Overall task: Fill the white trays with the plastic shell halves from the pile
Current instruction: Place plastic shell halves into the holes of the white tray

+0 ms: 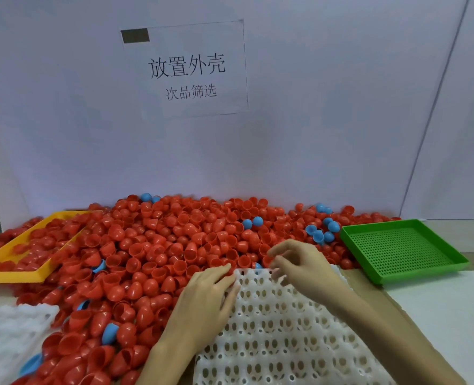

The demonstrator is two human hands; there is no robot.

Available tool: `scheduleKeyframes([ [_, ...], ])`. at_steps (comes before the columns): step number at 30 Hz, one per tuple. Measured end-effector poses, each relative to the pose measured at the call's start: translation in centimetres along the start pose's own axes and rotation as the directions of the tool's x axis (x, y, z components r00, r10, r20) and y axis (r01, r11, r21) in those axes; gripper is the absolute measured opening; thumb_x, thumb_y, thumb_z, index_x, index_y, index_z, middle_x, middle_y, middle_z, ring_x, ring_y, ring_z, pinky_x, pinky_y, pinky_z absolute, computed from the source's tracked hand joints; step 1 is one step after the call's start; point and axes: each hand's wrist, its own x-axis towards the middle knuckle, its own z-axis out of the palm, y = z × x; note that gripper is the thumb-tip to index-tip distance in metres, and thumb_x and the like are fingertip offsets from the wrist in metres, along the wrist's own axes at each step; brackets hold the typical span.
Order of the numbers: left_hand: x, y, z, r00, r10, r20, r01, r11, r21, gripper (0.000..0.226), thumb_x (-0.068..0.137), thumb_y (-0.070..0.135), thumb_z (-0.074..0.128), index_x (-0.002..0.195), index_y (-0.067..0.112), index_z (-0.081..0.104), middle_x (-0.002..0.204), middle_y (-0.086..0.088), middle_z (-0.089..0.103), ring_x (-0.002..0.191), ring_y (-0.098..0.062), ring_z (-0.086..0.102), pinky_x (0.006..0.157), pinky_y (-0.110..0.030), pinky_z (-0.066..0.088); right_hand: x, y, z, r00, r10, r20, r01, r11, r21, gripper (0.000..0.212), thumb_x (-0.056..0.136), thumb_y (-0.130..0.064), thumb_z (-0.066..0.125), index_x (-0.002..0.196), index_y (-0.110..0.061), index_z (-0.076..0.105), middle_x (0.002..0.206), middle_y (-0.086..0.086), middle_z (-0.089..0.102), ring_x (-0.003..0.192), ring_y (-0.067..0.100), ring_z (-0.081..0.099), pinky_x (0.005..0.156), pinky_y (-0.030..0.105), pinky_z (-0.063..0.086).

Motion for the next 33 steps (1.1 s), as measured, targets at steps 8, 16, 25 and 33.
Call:
scheduleKeyframes([
  [8, 0.3, 1.1, -1.5, 0.989, 0.101, -0.106, -0.1, 0.995, 0.018, 0.009, 0.095, 0.016, 0.075, 0.102, 0.019, 0.08, 0.116, 0.01, 0.073, 0.109, -0.002, 0.064, 0.099, -0.018, 0.047, 8.9, 3.4, 0.9, 0.963, -0.259, 0.078, 0.253, 0.758, -0.602, 0.062, 0.098, 0.008, 0.053, 0.154, -0.02, 0.049, 0.156, 0.002, 0.049, 0.142, 0.021, 0.047, 0.115, 0.033, 0.042],
  [16, 0.2, 1.0, -1.7, 0.972, 0.152, -0.178, -0.145, 0.988, 0.052, 0.017, 0.102, 0.026, 0.063, 0.095, 0.021, 0.078, 0.105, 0.015, 0.067, 0.098, 0.0, 0.06, 0.092, -0.023, 0.045, 9.7, 4.2, 1.0, 0.926, -0.375, 0.047, 0.299, 0.652, -0.697, 0.038, 0.098, -0.01, 0.064, 0.134, -0.018, 0.064, 0.129, 0.0, 0.067, 0.118, 0.023, 0.062, 0.095, 0.037, 0.05],
  [25, 0.3, 1.3, -1.8, 0.984, -0.039, -0.174, 0.024, 0.996, -0.088, 0.019, 0.104, 0.035, 0.058, 0.114, 0.03, 0.072, 0.114, 0.026, 0.058, 0.11, 0.003, 0.058, 0.099, -0.022, 0.05, 5.3, 1.6, 0.0, 0.918, -0.394, -0.042, 0.375, 0.899, -0.228, 0.035, 0.09, -0.012, 0.079, 0.124, -0.022, 0.074, 0.108, -0.019, 0.071, 0.1, -0.008, 0.066, 0.09, 0.013, 0.054],
  [33, 0.3, 3.2, -1.3, 0.985, -0.156, -0.072, 0.104, 0.873, -0.476, 0.06, 0.09, 0.04, 0.078, 0.138, 0.057, 0.045, 0.127, 0.029, 0.06, 0.118, 0.003, 0.062, 0.097, -0.01, 0.048, -1.4, 1.7, 0.0, 0.89, -0.418, 0.183, 0.438, 0.895, -0.088, 0.039, 0.094, -0.018, 0.077, 0.127, -0.039, 0.071, 0.118, -0.028, 0.071, 0.113, -0.004, 0.065, 0.09, 0.02, 0.058],
])
